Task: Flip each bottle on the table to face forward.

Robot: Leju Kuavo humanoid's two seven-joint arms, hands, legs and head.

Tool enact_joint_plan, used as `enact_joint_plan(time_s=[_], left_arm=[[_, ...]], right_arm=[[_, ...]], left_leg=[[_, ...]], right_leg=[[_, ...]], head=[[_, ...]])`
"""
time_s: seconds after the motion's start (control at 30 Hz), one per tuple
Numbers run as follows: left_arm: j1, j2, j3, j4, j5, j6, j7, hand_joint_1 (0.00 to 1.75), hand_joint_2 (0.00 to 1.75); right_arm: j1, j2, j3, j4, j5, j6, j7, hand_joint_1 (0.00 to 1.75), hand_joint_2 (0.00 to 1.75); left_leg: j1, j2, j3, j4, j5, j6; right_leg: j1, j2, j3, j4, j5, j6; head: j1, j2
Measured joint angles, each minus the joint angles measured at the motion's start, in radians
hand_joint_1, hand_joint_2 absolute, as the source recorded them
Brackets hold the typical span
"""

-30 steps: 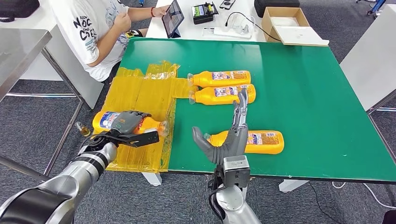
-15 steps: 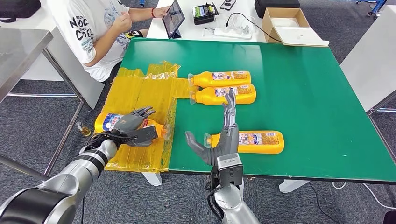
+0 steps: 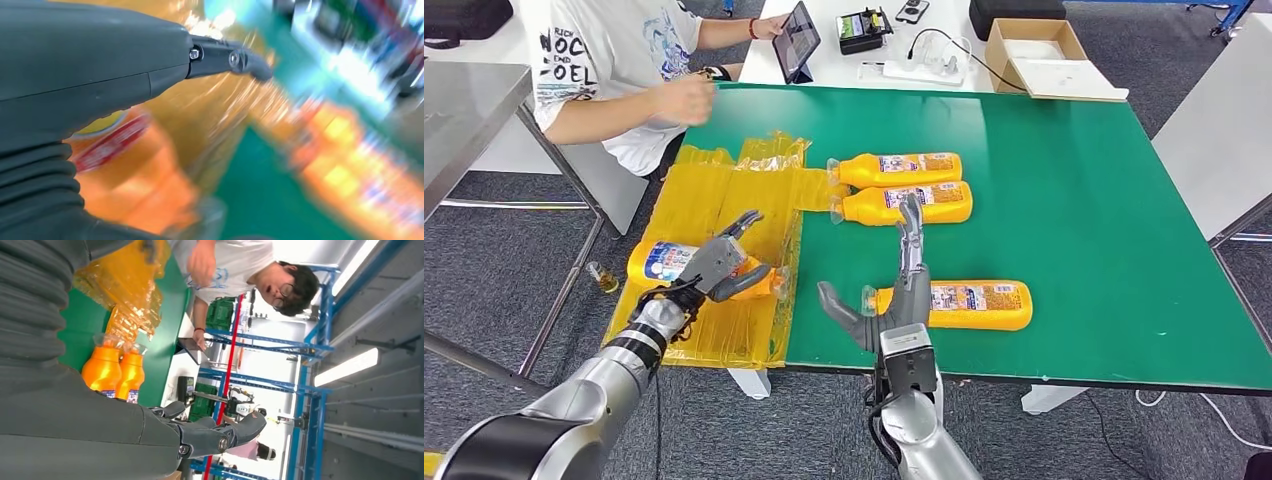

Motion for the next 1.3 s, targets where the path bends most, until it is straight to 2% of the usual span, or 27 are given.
enact_joint_plan(time_s=[0.03,0.17,0.27,0.37,0.53,0.63,0.7,0.77,0.83,0.93,1.07,1.17,1.3], left_arm=[[0.009,-0.015,0.023,-0.019,0.051,0.034,-0.018,0.0,1.75],[0.048,-0.066,0.101,-0.131,0.23,0.189,-0.094,0.0,1.75],[0.094,-0.09,0.122,-0.254,0.326,0.297,-0.11,0.0,1.75],[0.134,-0.102,0.123,-0.354,0.363,0.331,-0.11,0.0,1.75],[0.163,-0.111,0.123,-0.43,0.379,0.346,-0.11,0.0,1.75],[0.181,-0.113,0.12,-0.469,0.386,0.386,-0.11,0.0,1.75],[0.208,-0.113,0.109,-0.508,0.37,0.422,-0.109,0.0,1.75],[0.252,-0.113,0.093,-0.564,0.353,0.43,-0.104,0.0,1.75],[0.307,-0.115,0.079,-0.625,0.354,0.423,-0.1,0.0,1.75],[0.378,-0.119,0.067,-0.691,0.372,0.405,-0.096,0.0,1.75],[0.431,-0.126,0.06,-0.724,0.391,0.376,-0.094,0.0,1.75],[0.449,-0.13,0.052,-0.724,0.393,0.361,-0.093,0.0,1.75],[0.456,-0.132,0.037,-0.718,0.392,0.347,-0.09,0.0,1.75]], right_arm=[[0.0,0.0,-0.001,0.004,0.02,0.0,0.008,0.0,1.75],[-0.001,-0.008,-0.002,0.026,0.124,-0.007,0.072,0.0,1.75],[-0.008,-0.028,-0.009,0.05,0.21,-0.014,0.139,0.0,1.75],[-0.019,-0.051,-0.023,0.069,0.238,-0.013,0.162,0.0,1.75],[-0.024,-0.065,-0.031,0.084,0.249,-0.007,0.166,0.0,1.75],[-0.032,-0.078,-0.032,0.093,0.312,0.002,0.231,0.0,1.75],[-0.045,-0.109,-0.038,0.101,0.399,0.037,0.329,0.0,1.75],[-0.058,-0.162,-0.053,0.11,0.481,0.102,0.418,0.0,1.75],[-0.065,-0.224,-0.078,0.117,0.536,0.17,0.471,0.0,1.75],[-0.069,-0.308,-0.12,0.12,0.57,0.258,0.508,0.0,1.75],[-0.084,-0.396,-0.159,0.131,0.574,0.368,0.539,0.0,1.75],[-0.1,-0.433,-0.171,0.153,0.57,0.407,0.544,0.0,1.75],[-0.114,-0.453,-0.173,0.194,0.569,0.425,0.545,0.0,1.75]], left_leg=[[0.0,0.0,0.0,0.0,0.0,0.0],[0.0,0.0,-0.001,0.0,-0.001,0.0],[0.0,0.0,-0.001,0.0,-0.001,0.0],[0.0,0.0,-0.002,0.0,-0.001,0.0],[0.0,0.0,-0.002,0.0,-0.001,0.0],[0.0,0.0,-0.002,0.0,-0.001,0.0],[0.0,0.0,-0.002,0.0,-0.001,0.0],[0.0,-0.001,-0.003,0.0,-0.001,0.0],[-0.002,-0.001,-0.004,0.0,-0.001,0.001],[-0.003,-0.001,-0.004,0.0,-0.002,0.002],[-0.003,-0.001,-0.005,0.0,-0.002,0.003],[-0.003,0.0,-0.004,0.0,-0.002,0.002],[-0.003,0.0,-0.004,0.0,-0.002,0.002]], right_leg=[[0.0,0.0,0.0,0.0,0.0,0.0],[0.0,0.0,-0.001,0.0,0.0,0.0],[0.0,0.0,-0.002,0.0,0.0,0.0],[0.0,0.0,-0.003,0.0,-0.001,0.0],[0.0,0.0,-0.002,0.0,0.0,0.0],[0.0,0.0,-0.003,0.0,0.0,0.0],[0.0,0.0,-0.003,0.0,0.0,0.0],[0.0,0.0,-0.003,0.0,0.0,0.0],[-0.002,0.0,-0.003,-0.001,0.0,0.0],[-0.003,0.0,-0.003,-0.001,0.0,0.001],[-0.003,0.0,-0.004,-0.001,0.0,0.001],[-0.003,0.0,-0.004,-0.001,0.0,0.001],[-0.002,0.0,-0.004,-0.001,0.0,0.001]], head=[[0.0,0.0],[0.0,0.0],[0.0,0.0],[0.0,0.0],[0.0,0.0],[-0.001,0.0],[-0.001,0.0],[0.0,0.0],[0.0,0.0],[0.0,0.0],[-0.001,0.0],[-0.001,0.0],[-0.001,0.0]])
